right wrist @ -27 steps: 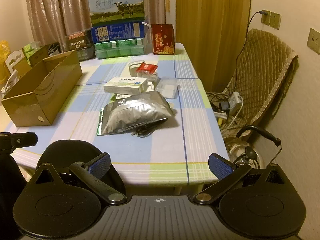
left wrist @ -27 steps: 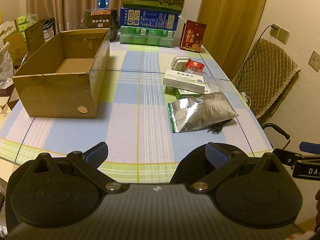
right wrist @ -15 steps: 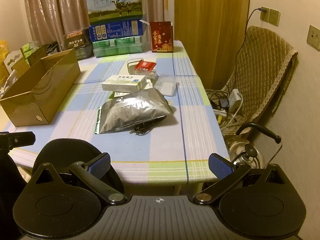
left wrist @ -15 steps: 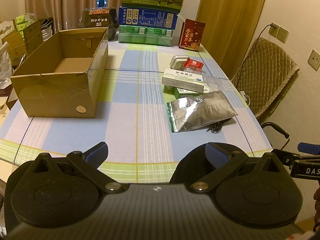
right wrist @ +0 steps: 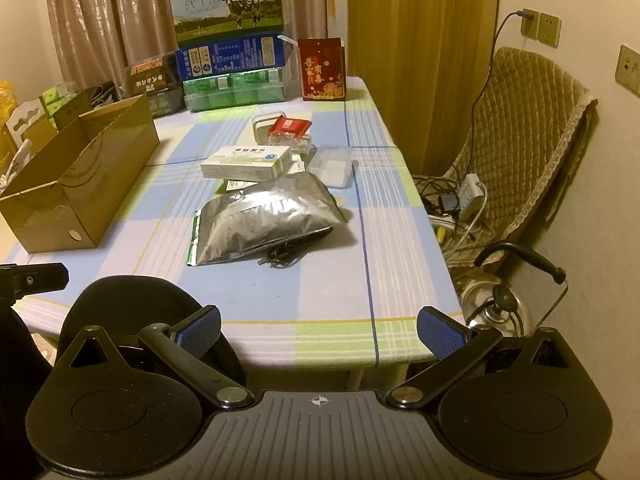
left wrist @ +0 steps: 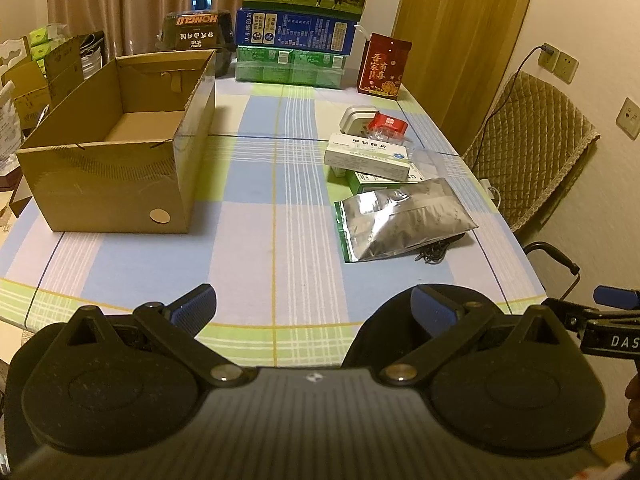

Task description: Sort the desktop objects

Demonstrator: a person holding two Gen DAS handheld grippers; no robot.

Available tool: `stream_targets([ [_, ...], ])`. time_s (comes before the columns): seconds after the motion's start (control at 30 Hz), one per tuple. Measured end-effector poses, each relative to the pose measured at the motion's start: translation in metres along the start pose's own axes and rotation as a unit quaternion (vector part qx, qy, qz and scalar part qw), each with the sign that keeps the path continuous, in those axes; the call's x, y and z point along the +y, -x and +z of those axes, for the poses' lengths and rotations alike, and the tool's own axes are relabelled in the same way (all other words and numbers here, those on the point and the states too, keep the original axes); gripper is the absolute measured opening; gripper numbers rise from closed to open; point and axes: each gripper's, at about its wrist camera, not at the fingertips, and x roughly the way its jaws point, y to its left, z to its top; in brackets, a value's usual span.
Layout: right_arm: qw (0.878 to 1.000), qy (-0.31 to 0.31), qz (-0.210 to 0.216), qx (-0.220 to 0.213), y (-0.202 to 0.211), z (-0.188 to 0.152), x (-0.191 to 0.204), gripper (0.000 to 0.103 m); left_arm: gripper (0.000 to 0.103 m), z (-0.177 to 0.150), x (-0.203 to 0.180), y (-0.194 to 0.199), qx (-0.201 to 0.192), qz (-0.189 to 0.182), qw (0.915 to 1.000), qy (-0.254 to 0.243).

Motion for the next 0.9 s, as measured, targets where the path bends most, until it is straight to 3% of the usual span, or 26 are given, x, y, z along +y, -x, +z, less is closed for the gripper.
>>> stream_targets([
  [0.37,1.0,0.016,-0.007,-0.004,-0.008,0.0,-0.002,0.101,0.102,0.003,0.004,-0.012,0.012,0.0,0.9999,-0.005],
  [0.57,0.999,0.022,0.014,-0.044,-0.008,0.004,-0.007,0.101,0.102,0.016,0.005,-0.017,-0.013,0.0,0.9995,-0.029],
  [0.77,0.997,0.049,0.037,-0.047,-0.019,0.005,-0.006,0.101,0.102,0.033,0.008,-0.034,-0.015,-0.029,0.9982,-0.05],
  [0.9,0.998,0.056,0.033,-0.022,-0.032,0.01,-0.008,0.101,0.102,0.045,0.006,-0.048,-0.014,-0.05,0.9948,-0.087],
])
